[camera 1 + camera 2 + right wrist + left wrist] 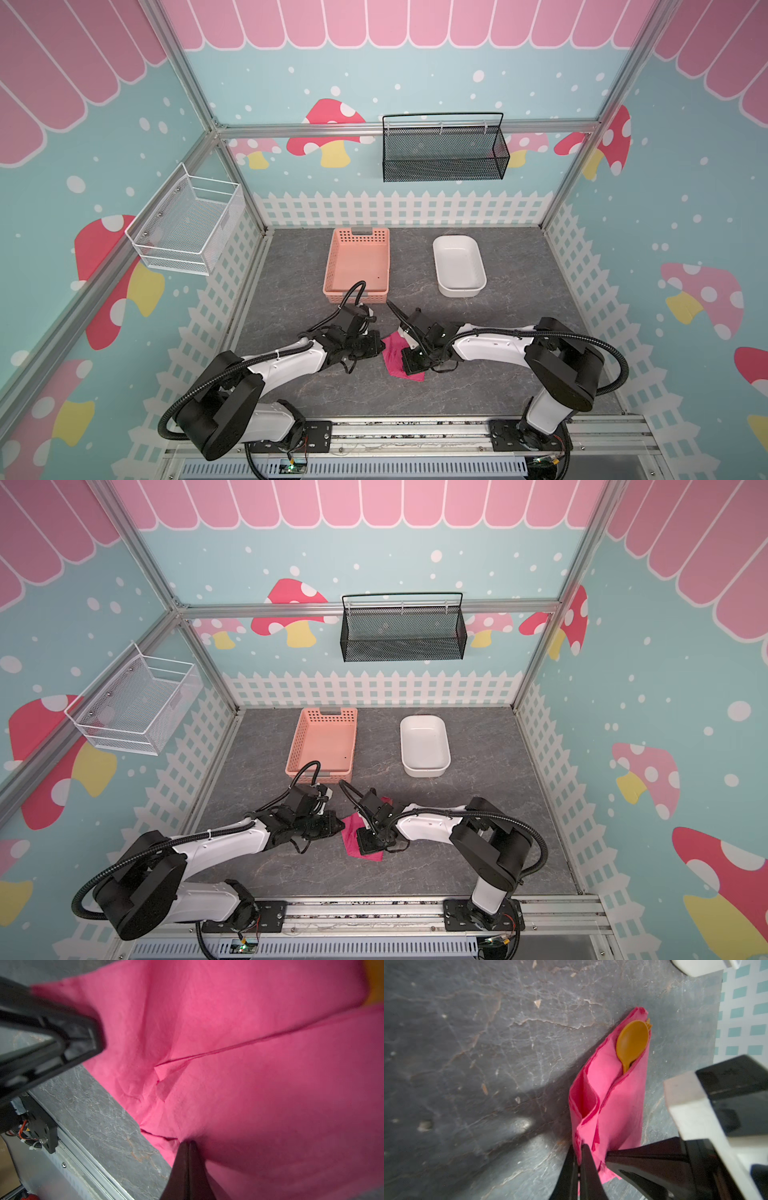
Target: Place the utensils on the paper napkin and roll it up
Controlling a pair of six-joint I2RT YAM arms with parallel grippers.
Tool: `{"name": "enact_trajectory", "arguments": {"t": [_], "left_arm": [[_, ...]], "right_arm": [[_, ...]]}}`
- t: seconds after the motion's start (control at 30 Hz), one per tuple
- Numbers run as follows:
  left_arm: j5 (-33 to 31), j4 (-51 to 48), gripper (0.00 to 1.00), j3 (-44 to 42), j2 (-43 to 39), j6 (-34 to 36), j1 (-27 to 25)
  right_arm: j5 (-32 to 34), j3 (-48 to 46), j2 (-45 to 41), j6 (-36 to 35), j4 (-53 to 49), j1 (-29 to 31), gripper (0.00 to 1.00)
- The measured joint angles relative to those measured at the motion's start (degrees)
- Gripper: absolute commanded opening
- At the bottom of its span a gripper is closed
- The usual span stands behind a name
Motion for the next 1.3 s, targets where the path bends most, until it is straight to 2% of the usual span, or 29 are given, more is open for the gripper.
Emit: {"name": "enact_trajectory", "arguments": {"t": [0.23, 0.67, 0.83, 1.3], "left_arm": [[3.89, 3.54, 0.08, 0.63, 1.38, -2.69, -0.85], [8.55, 13.60, 0.08, 2.40, 14.36, -9.31, -5.42], [9.29, 15.80, 0.07, 2.58, 16.70, -11.13, -5.88], [7.06, 24.55, 0.06, 2.51, 20.13, -17.62, -9.27]], "right_arm": [[-0.66, -0.79, 0.00, 0.26, 2.12, 0.00, 0.03], [-1.11, -4.57, -1.66, 2.54, 8.00, 0.00, 0.03], [-0.74, -5.88, -2.93, 3.15, 8.24, 0.02, 0.04], [2.73, -13.00, -17.73, 8.83, 2.19, 0.09, 0.04]]}}
